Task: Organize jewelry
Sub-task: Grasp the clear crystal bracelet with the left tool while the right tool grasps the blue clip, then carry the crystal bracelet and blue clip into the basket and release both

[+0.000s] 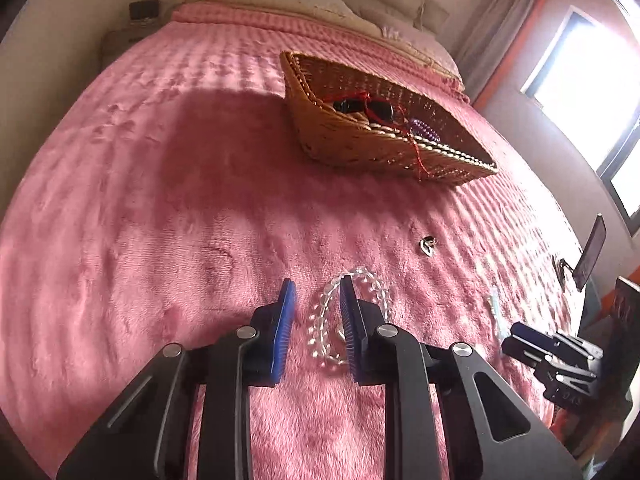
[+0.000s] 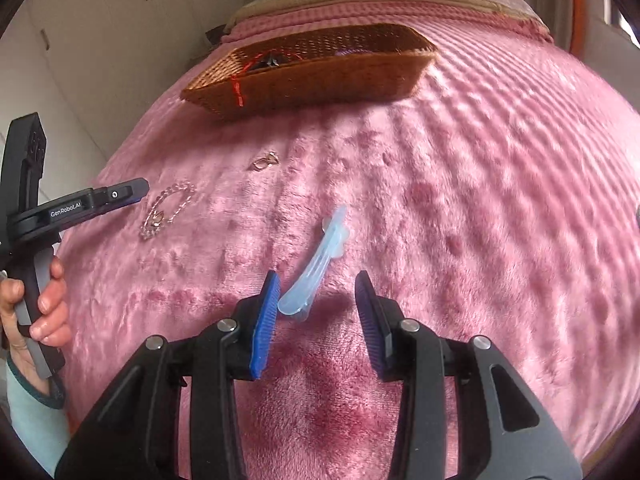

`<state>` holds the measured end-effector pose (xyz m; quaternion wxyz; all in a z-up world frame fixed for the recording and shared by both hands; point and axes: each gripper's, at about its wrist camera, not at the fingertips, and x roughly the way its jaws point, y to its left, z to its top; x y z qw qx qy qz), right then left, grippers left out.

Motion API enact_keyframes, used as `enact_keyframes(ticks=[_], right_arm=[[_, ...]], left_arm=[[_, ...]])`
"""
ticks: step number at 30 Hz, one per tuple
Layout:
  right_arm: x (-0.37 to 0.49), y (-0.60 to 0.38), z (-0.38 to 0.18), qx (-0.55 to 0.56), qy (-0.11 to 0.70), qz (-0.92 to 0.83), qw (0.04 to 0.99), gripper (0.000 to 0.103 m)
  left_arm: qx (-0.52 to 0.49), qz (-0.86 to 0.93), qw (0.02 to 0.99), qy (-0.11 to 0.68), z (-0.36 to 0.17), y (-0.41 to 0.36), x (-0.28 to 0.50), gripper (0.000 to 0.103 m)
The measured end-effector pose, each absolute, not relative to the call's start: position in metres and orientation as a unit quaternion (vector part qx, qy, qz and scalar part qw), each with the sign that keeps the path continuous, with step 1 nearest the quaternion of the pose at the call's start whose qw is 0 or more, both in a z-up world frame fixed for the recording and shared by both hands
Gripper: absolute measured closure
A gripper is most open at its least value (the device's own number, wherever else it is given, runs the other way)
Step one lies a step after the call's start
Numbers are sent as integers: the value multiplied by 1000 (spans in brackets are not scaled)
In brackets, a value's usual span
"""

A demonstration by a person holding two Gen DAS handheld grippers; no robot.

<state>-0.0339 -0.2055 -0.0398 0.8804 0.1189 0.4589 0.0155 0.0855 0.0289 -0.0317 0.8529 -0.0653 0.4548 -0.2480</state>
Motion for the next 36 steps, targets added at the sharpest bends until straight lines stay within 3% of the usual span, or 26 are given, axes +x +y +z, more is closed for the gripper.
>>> enact_keyframes(ticks=[7,11,13,17,21,27,30,36], right_arm=[[-13,-197,-43,119,467,0,876,67],[-3,-176,-41,65,461,-14,885,67],[-3,-163,-38,34,448,8,893,82],[-5,-152,-39,-6,446,17,895,84],[-10,-164,-42,21,448,24,893,84],[-15,-165,-45,23,446,27,894,84],[-20,-165,-44,25,442,27,896,90],[-24,-170,-33,48,427,22,903,91]], left_arm=[[-30,-248,849,465,-39,14,92,82],[-2,-246,849,467,-40,6,92,82],[17,-245,850,466,-40,1,90,82],[47,-247,850,463,-40,-8,87,82],[70,-228,855,460,-41,-14,86,96],[24,-229,864,448,-38,0,83,97],[-20,-261,859,440,-31,13,78,97],[-108,-329,829,439,-17,32,75,97]])
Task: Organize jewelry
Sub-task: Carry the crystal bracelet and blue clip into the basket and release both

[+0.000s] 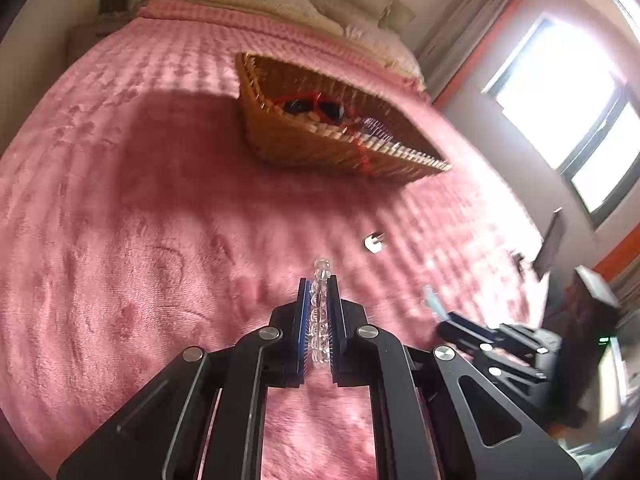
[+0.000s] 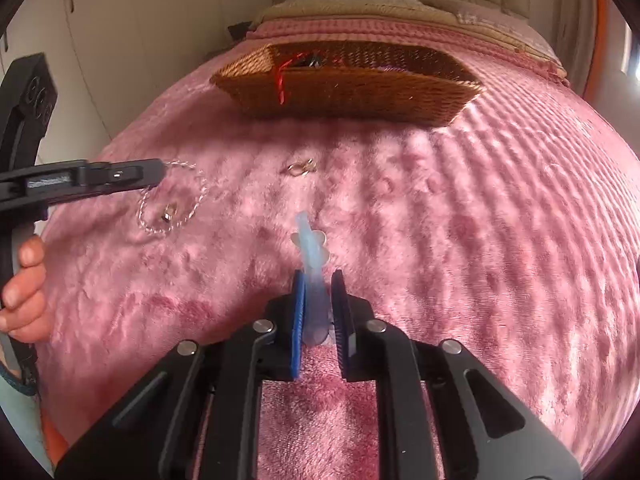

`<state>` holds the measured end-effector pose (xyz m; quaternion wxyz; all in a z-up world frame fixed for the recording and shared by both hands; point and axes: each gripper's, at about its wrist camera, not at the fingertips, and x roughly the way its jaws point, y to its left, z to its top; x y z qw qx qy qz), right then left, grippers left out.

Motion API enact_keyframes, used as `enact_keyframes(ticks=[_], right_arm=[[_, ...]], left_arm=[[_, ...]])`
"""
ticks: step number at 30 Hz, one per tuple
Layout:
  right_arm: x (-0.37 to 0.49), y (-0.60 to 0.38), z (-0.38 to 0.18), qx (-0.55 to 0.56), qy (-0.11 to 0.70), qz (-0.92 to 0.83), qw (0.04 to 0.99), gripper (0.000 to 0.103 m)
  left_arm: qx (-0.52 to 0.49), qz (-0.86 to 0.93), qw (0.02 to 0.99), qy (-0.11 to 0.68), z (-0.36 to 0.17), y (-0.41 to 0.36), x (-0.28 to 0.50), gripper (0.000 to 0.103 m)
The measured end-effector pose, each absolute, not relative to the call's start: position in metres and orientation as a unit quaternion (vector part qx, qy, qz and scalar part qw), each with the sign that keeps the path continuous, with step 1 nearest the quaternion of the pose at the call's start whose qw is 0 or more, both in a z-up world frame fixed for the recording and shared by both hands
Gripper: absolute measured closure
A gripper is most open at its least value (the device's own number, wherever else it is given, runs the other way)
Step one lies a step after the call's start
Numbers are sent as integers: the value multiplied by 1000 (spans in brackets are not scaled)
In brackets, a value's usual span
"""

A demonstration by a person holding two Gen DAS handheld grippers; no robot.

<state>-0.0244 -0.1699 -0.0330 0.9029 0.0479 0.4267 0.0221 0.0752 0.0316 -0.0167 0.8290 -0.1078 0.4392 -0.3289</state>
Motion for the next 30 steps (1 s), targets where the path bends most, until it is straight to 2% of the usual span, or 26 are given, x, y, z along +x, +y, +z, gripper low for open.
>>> enact_keyframes(ticks=[3,11,20,25,30], right_arm=[[-25,-181,-22,81,417,33,905,92],[-16,-198,22,75,368,16,927,92],[61,-220,74,45,324,-4,945,92],[115,-235,81,52,327,-15,943,92],[174,-254,59,84,365,-16,927,92]], left_arm=[[-125,-347,827,424,-3,36,70,97],[-144,-390,827,379,41,30,67,97],[-41,-321,898,297,107,-31,105,97],[11,-267,924,273,106,-67,137,97],[30,-221,933,281,86,-92,172,97]])
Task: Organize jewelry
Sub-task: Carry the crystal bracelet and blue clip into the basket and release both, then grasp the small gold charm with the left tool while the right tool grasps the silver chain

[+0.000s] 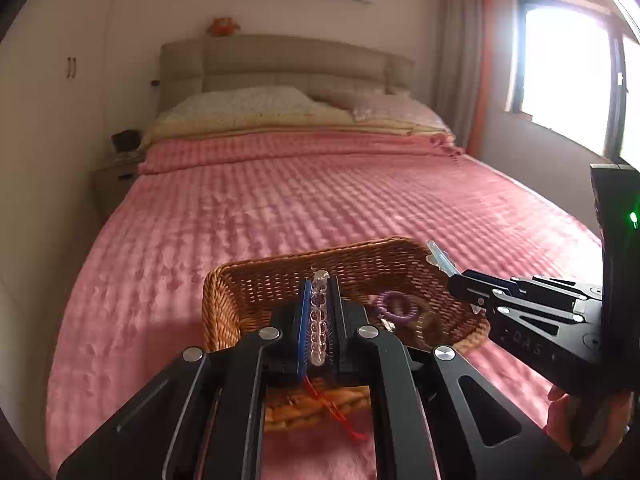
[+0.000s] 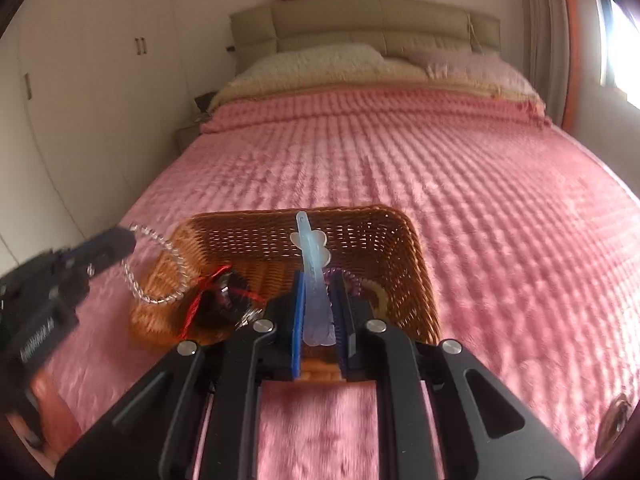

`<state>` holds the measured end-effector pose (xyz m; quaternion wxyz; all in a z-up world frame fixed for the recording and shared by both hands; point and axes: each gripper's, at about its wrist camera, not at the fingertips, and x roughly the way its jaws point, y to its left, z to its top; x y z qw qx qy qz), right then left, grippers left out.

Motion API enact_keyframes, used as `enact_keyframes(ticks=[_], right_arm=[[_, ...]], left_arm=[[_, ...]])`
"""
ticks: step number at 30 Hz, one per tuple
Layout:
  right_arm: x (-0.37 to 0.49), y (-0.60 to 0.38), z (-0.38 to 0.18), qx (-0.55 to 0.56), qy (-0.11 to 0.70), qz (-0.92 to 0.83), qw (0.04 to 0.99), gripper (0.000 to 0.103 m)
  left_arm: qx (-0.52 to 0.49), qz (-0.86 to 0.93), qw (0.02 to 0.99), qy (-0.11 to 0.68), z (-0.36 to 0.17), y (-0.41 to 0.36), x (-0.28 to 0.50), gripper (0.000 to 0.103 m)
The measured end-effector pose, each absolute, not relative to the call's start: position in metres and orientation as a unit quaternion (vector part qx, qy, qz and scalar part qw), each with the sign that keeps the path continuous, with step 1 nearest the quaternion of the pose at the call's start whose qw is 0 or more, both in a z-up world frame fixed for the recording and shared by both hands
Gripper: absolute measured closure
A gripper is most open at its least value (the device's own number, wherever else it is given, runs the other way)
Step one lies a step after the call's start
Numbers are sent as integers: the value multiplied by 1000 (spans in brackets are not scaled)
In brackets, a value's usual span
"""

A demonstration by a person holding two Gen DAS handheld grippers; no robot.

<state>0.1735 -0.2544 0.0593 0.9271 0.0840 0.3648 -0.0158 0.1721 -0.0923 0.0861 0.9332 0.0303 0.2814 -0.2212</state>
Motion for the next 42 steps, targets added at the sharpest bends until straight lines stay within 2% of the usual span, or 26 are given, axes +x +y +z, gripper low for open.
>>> enact_keyframes(ticks=[7,14,15,19,26,32,35,37,39,42], right_arm=[[222,-264,14,109,437,8,893,92],[229,-259,9,113,440,13,891,91],[228,-259,10,118,442,23,889,91],[215,-259,22,118,433,31,893,88],[154,-239,56,90,398,58,911,87],[97,-214,63,80,381,99,916,85],[84,-201,50,66,382,108,915,79],[79,-196,37,60,391,110,912,70],[79,-190,19,56,404,118,905,68],[78,-177,-7,27,418,111,901,68]], left_arm=[[47,-192,927,318,50,-98,205,97],[43,-195,920,336,39,-93,213,96],[44,-195,923,329,41,-91,211,94],[35,-198,931,305,59,-81,190,60],[10,-200,940,277,94,-46,138,61],[-5,-202,943,265,101,-10,80,62],[-16,-192,941,277,86,5,57,62],[-26,-186,936,299,66,16,47,62],[-37,-187,927,324,45,25,45,62],[-61,-198,906,370,9,33,45,72]])
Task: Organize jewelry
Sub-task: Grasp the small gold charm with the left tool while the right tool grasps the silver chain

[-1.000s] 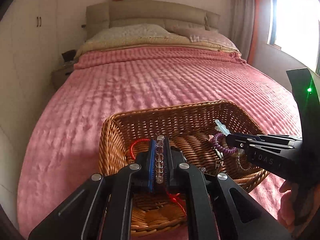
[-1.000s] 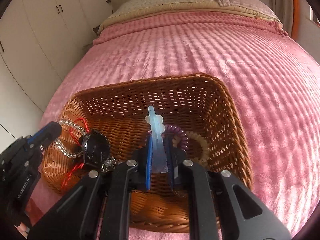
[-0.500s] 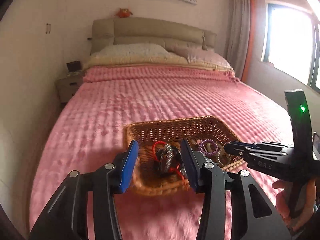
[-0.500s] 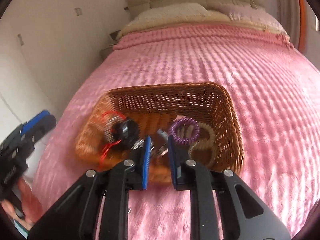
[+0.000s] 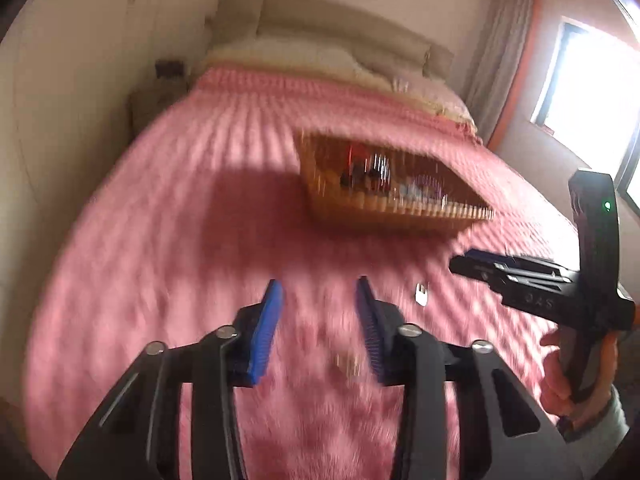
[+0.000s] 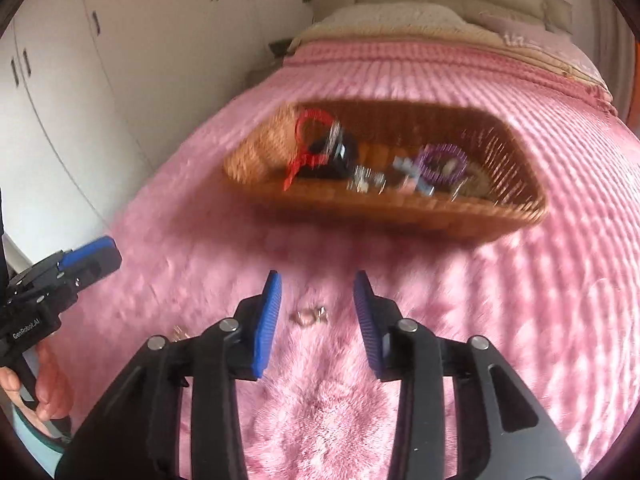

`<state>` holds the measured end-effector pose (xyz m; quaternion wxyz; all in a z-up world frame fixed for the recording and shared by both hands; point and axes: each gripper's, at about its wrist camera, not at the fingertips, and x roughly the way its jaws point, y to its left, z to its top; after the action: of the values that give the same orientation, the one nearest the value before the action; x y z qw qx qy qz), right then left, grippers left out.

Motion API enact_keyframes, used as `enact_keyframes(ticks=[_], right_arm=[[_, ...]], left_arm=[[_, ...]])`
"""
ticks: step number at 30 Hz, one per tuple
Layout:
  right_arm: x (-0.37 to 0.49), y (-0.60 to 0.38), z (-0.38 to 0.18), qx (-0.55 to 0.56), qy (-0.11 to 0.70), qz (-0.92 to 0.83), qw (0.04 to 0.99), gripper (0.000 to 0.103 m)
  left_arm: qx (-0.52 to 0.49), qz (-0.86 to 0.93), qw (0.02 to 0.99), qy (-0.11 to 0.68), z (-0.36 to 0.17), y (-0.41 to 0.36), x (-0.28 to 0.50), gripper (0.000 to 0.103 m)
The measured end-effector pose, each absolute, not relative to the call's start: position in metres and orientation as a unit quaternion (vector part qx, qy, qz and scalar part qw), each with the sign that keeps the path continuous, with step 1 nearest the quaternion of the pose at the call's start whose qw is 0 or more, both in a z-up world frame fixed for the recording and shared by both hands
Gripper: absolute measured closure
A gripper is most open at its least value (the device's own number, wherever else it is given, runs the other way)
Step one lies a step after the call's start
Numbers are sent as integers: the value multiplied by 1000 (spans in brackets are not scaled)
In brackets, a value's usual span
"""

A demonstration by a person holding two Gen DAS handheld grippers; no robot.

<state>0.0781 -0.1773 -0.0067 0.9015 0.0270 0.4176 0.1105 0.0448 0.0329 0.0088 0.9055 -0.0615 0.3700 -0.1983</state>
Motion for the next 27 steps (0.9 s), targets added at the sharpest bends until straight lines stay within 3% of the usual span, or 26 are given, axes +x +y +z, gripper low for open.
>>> enact_keyframes(ticks=[5,16,27], right_arm=[[81,-179,-28,30,428,105,897,69],[80,-179,-40,20,440,108,891,69],[107,-167,-43,2,462,90,882,71]], left_arm=[[-67,-224,878,417,-27,29,44,73],[12,-222,872,436,-38,-3,38,72],[6,-215,878,428,-44,-2,39,77]])
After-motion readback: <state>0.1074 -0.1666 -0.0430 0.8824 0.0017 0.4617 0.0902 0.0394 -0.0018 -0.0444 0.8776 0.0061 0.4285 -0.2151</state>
